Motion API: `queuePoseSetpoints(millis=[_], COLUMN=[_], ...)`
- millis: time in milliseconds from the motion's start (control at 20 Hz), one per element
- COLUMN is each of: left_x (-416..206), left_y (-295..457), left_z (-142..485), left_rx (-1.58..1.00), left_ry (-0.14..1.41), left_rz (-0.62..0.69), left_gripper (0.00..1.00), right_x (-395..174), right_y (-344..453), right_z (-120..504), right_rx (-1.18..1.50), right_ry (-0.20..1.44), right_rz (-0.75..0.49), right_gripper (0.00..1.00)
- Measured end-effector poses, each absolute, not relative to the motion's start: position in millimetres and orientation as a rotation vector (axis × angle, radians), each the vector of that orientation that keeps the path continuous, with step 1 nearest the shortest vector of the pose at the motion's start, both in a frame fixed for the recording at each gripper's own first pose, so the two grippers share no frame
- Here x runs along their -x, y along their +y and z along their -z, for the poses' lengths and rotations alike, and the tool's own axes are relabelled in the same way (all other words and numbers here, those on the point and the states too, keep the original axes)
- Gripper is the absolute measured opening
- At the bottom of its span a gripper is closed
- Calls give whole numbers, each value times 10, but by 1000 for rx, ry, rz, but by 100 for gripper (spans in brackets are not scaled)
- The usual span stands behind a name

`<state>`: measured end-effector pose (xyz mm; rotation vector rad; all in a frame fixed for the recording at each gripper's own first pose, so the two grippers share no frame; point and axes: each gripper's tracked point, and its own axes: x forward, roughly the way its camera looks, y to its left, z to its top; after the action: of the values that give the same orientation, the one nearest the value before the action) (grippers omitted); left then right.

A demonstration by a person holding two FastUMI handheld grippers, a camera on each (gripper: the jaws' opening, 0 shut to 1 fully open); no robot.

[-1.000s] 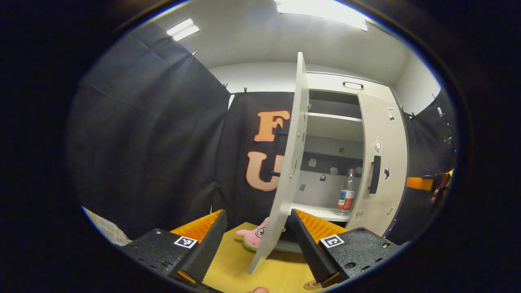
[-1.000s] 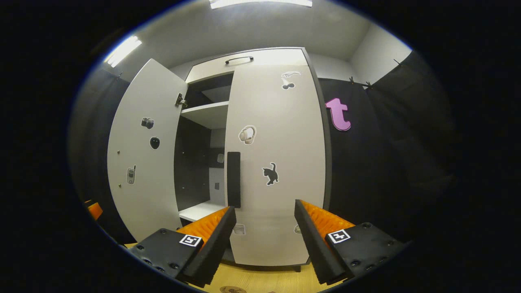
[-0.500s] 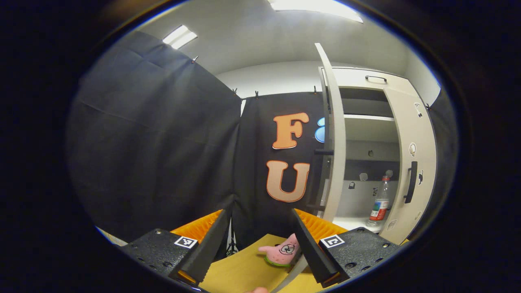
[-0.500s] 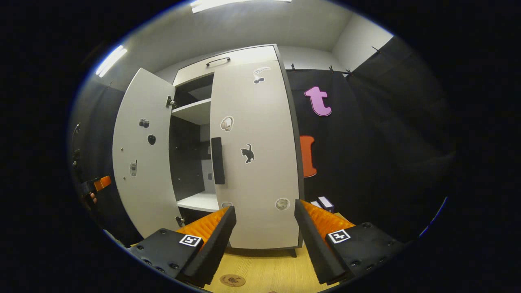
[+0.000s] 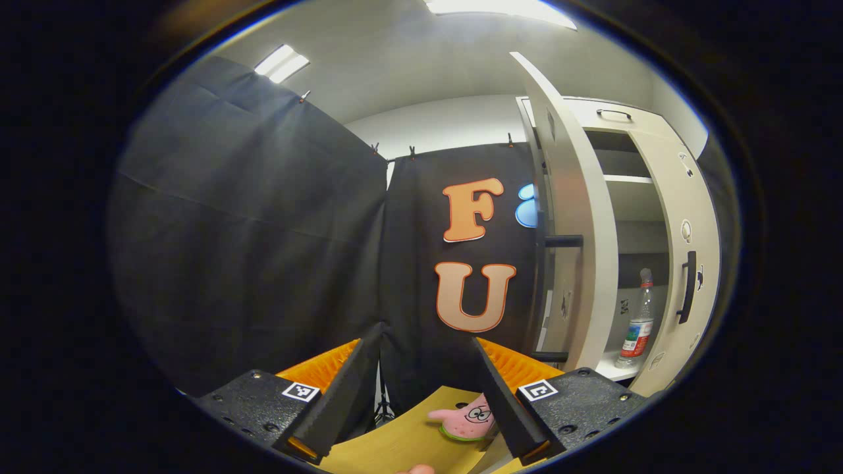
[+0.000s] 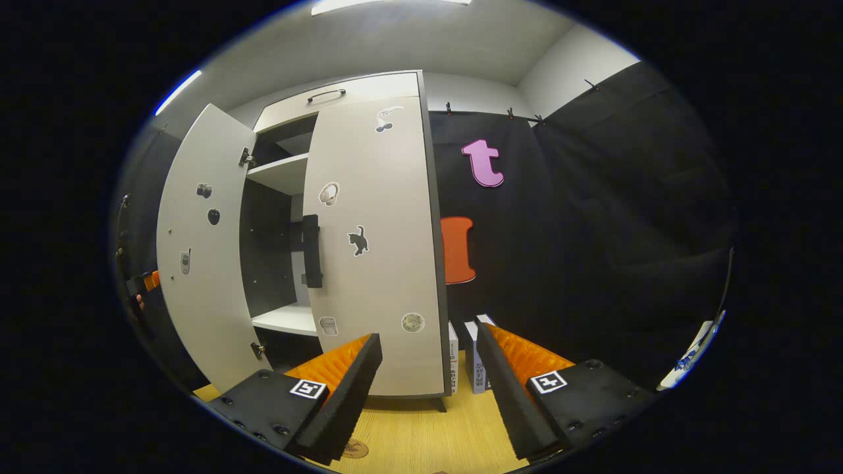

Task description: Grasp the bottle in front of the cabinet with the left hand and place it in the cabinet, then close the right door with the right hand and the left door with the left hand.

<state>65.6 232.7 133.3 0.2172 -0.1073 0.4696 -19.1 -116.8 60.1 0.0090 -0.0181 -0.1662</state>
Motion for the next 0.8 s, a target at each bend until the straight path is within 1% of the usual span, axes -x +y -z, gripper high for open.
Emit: queuePoseSetpoints(millis=[100, 150, 200, 300, 350, 400, 600, 650, 750, 800], left_x=[-670, -686, -695, -716, -725, -719, -744, -755, -782, -820], left_y=[2288, 2260, 2229, 2152, 2107, 2070, 1822, 1748, 1554, 1427], left_z=[-1361, -1361, -1357, -1358, -1347, -1321, -1250, -1234, -1186, -1156], left_rx=[-254, -274, -292, -307, -300, -283, -229, -225, -215, -208], left_ry=[-109, -106, -102, -88, -81, -75, -65, -64, -58, -54], left_rz=[-470, -457, -443, -403, -383, -365, -301, -285, -233, -198], left_gripper=[91, 90, 92, 91, 87, 91, 91, 87, 87, 91], right_x=[167, 148, 137, 109, 88, 73, 31, 30, 43, 59], right_y=[-1134, -1113, -1098, -1064, -1049, -1024, -976, -973, -982, -998], right_z=[-599, -597, -593, -584, -578, -575, -564, -560, -550, -557], right_rx=[-20, -23, -24, -25, -28, -33, -47, -46, -35, -29], right_ry=[-20, -22, -22, -21, -19, -19, -16, -14, -9, -7], right_rz=[161, 157, 154, 146, 141, 135, 119, 119, 125, 131], right_gripper=[97, 97, 97, 97, 97, 97, 97, 97, 97, 96])
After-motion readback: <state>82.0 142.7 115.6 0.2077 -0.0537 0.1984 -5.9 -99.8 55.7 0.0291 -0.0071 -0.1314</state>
